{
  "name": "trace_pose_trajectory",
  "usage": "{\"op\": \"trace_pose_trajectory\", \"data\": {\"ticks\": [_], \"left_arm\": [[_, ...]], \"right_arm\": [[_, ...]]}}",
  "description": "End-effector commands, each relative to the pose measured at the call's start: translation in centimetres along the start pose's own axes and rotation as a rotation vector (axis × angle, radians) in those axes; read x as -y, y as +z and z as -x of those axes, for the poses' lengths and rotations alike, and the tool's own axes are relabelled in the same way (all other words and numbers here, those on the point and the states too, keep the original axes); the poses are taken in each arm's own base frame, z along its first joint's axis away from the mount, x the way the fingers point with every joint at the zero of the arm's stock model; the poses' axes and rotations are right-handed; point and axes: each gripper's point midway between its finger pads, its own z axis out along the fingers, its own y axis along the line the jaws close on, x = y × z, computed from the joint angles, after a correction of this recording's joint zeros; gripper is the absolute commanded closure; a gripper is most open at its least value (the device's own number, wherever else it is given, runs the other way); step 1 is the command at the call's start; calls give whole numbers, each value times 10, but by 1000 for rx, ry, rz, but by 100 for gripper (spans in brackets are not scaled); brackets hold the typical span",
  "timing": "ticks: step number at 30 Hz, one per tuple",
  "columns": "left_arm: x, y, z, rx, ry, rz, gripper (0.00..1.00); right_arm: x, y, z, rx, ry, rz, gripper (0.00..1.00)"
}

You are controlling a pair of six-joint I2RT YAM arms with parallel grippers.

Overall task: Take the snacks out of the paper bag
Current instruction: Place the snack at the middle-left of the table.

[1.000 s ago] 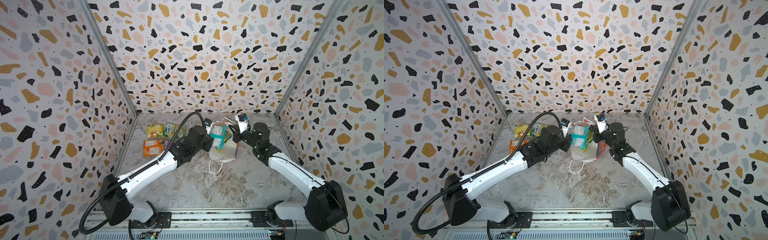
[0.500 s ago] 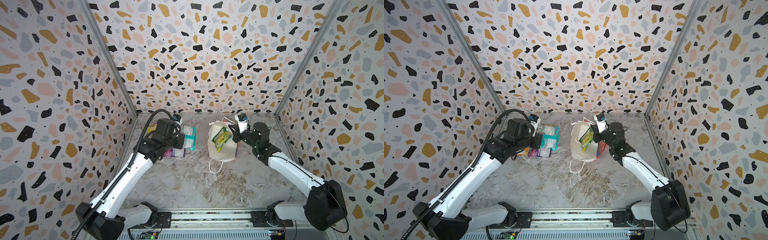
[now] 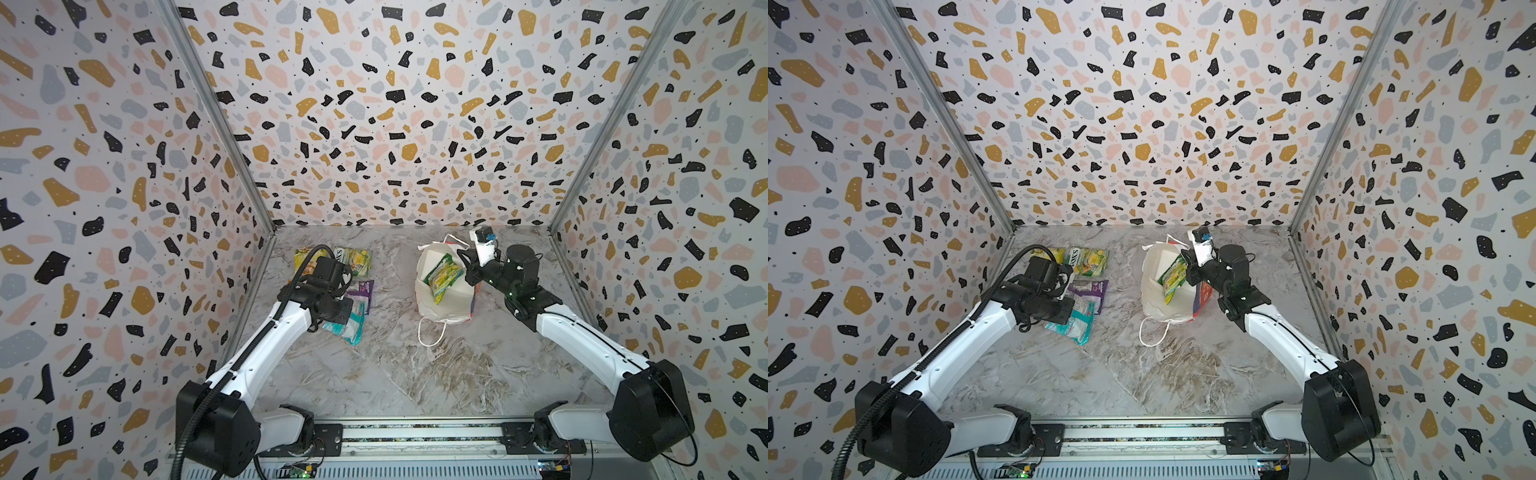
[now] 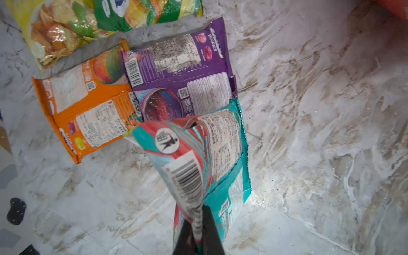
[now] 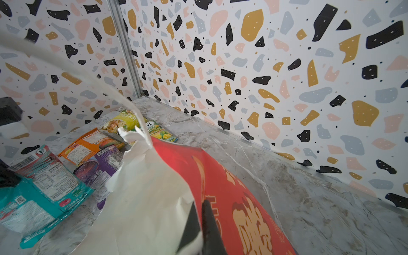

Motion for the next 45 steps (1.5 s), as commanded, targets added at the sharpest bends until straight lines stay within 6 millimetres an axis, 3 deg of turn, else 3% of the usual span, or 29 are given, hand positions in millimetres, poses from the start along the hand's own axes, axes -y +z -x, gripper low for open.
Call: {"op": "trace_pose_trajectory", "data": {"ticks": [1,9,14,21,30,37,41,45], "left_arm": [[-26,-16,11,43,-14,107,100],[-49,-42,17,16,-30,233,100],[-52,-36,15,-1,-27,243,100],[-34,-10,10,-24,-11,146,100],[-26,-7,9,-6,-14,96,100],[3,-14,17,11,-43,-76,100],[21,-6,3,-21,-100,-174,100],[13,8,-21,-74,-167,-120,100]], "right_arm": [[3,-5,28,64,-23,-16,100],[4,-5,27,64,-28,-19,100],[3,-6,27,64,-27,-13,100],[4,-7,28,69,-31,-21,100],[4,-6,26,64,-29,-18,100],[4,-4,25,61,-29,-17,100],[4,-4,23,58,-29,-18,100],[5,-4,23,58,-29,-20,100]]}}
